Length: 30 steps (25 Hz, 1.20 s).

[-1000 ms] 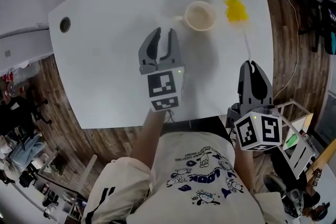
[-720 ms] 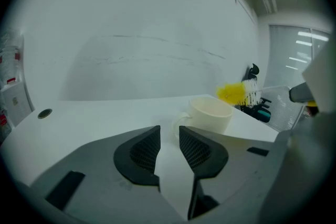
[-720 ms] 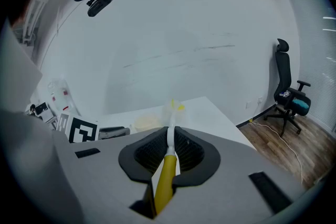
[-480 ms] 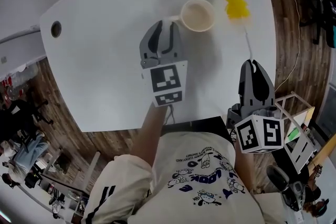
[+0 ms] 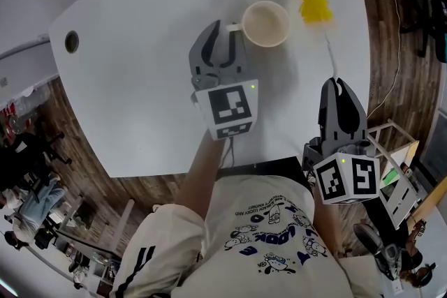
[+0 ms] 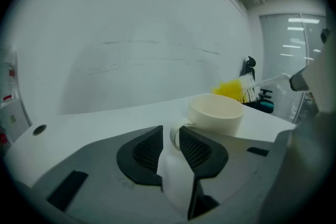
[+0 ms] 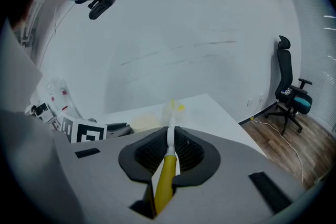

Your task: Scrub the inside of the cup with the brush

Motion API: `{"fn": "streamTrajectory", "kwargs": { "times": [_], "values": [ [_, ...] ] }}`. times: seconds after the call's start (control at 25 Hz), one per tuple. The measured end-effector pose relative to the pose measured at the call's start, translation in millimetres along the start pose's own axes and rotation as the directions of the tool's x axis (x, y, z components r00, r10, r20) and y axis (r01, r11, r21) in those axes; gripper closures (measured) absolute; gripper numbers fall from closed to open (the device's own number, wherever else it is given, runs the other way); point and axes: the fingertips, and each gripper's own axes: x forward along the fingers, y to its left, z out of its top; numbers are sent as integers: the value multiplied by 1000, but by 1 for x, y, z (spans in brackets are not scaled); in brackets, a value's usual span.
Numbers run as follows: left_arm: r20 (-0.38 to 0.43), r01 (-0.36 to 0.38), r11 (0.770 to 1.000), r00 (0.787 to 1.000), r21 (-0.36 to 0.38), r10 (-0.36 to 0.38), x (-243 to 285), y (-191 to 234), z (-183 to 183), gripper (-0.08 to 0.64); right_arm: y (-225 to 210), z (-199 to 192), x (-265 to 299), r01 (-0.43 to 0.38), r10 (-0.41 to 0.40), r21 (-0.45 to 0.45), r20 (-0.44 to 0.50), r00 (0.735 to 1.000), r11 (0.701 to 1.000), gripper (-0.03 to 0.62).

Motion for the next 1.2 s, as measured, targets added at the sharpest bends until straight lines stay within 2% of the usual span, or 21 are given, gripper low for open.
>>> {"fn": "streamTrajectory", "kwargs": {
  "times": [0.16,0.48,0.64,0.84,1.2],
  "values": [
    [9,-7,1000,1000,14,7,4,2,1,462,1,0,4,-1,1,-1,-5,1000,1000,545],
    [30,-25,998,999,58,24,10,2,1,512,4,-2,9,7,-7,-3,-18,1000,1000,545],
    [43,-46,998,998,36,44,8,12,-1,517,15,-5,11,11,-11,-3,-27,1000,1000,545],
    [61,-45,998,997,-45,48,4,15,-3,522,18,-6,9,12,-12,-3,-26,1000,1000,545],
    [47,-87,996,995,-9,88,-9,32,5,523,19,-3,3,-14,14,-10,-15,1000,1000,545]
  ]
}}
